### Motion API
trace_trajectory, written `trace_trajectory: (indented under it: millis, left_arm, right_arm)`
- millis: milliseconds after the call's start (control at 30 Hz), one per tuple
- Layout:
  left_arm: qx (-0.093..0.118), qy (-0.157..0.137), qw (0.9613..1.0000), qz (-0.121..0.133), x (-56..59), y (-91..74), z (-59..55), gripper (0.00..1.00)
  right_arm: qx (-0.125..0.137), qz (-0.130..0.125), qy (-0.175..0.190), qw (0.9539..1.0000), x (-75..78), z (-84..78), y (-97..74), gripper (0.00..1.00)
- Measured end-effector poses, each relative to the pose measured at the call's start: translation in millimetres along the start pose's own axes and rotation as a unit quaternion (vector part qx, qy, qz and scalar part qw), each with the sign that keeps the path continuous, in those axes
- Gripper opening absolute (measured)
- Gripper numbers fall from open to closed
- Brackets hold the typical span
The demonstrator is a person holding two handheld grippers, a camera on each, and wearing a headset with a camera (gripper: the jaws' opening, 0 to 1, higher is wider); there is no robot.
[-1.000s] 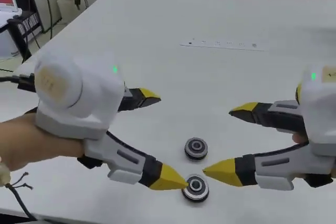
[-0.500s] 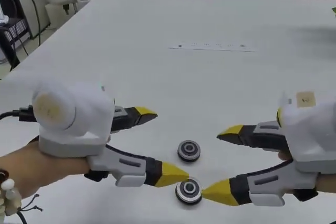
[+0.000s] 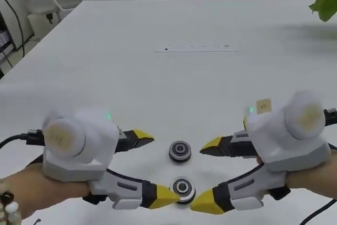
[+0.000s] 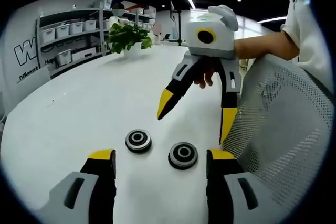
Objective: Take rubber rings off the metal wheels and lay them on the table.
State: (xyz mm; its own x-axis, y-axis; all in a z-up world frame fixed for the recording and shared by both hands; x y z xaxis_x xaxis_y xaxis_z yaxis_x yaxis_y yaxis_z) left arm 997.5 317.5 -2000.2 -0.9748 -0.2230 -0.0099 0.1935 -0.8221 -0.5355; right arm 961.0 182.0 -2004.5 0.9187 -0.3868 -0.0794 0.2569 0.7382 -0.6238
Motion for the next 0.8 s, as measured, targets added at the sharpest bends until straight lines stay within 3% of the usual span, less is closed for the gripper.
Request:
trace_trajectory:
  millis: [100,200,533,800]
  left_arm:
    - [0.006,0.001,1.0,0.003,-0.8,-0.8,1.5,0.64]
    - [0.027,-0.017,0.9995,-0.007,-0.2,-1.3,4.5,0.61]
    - [0.033,-0.012,0.9991,-0.022,6.7,3.9,2.9,0.48]
    - [0.034,-0.012,0.9976,-0.058,16.6,14.9,1.5,0.4]
  right_arm:
    - [-0.008,0.002,-0.003,1.0,-0.9,-2.1,1.7,0.6]
    - [-0.006,0.002,-0.007,1.0,-1.2,-1.4,2.5,0.59]
    - [-0.021,0.009,-0.019,0.9996,-5.2,-6.6,11.8,0.52]
    - [-0.024,0.013,-0.023,0.9994,-6.5,-9.6,17.6,0.39]
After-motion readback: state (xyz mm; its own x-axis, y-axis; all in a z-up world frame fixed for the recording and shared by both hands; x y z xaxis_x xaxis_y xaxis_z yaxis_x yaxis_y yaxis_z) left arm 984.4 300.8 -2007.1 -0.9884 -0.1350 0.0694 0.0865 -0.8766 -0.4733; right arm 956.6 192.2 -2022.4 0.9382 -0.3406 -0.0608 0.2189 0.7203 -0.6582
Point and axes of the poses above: the centre of the closed fingertips' face, and the gripper's own axes: y roughly forward along the fingers, x roughly to its right, z roughly out of its top, the point moved 7 cm from there along -y, roughly backward along the fingers
